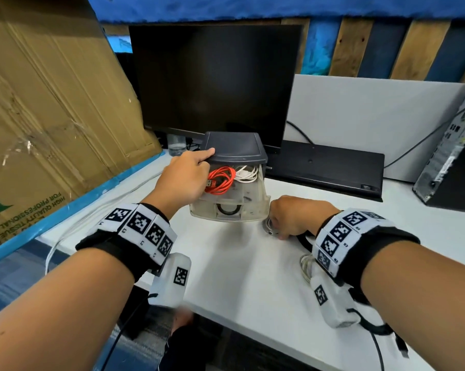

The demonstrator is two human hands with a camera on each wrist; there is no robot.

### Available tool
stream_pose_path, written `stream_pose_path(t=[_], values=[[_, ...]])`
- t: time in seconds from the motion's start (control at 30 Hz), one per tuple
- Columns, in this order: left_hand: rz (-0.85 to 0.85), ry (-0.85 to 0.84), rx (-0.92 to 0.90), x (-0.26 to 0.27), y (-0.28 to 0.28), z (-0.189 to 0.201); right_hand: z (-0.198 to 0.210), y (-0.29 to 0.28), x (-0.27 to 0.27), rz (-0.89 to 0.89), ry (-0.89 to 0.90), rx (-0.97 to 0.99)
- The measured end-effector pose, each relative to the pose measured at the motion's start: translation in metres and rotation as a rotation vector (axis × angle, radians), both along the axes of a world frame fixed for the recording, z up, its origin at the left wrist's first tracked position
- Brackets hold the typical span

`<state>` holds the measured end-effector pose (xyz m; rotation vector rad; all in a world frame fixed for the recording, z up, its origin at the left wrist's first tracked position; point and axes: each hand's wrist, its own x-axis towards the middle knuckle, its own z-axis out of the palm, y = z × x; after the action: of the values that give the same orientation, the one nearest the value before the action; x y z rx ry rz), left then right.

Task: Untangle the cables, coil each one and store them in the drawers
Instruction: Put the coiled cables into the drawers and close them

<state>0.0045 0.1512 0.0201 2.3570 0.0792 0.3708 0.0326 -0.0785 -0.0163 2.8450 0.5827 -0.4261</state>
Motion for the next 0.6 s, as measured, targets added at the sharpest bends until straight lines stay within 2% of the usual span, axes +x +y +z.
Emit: stream_pose_path(t=[0.13, 0.27, 0.4, 0.5, 0.6], values=[[-0.001, -0.007, 0.021, 0.001, 0.001, 0.000, 0.010, -0.004, 0.004, -0.021, -0.032, 0.096], [-0.002, -0.006, 0.031, 0.001, 0.000, -0.001, 0.037, -0.014, 0.005, -0.089, -0.003, 0.241], [-0.004, 0.004, 0.040, 0.001, 0.001, -0.001, 0.067, -0.025, 0.002, -0.157, -0.051, 0.421], [-0.008, 0.004, 0.053, 0.001, 0.002, 0.000, 0.093, -0.028, -0.005, -0.146, -0.151, 0.450], [-0.007, 0.006, 0.055, 0.000, 0.001, 0.000, 0.118, -0.021, -0.021, -0.056, -0.280, 0.503]])
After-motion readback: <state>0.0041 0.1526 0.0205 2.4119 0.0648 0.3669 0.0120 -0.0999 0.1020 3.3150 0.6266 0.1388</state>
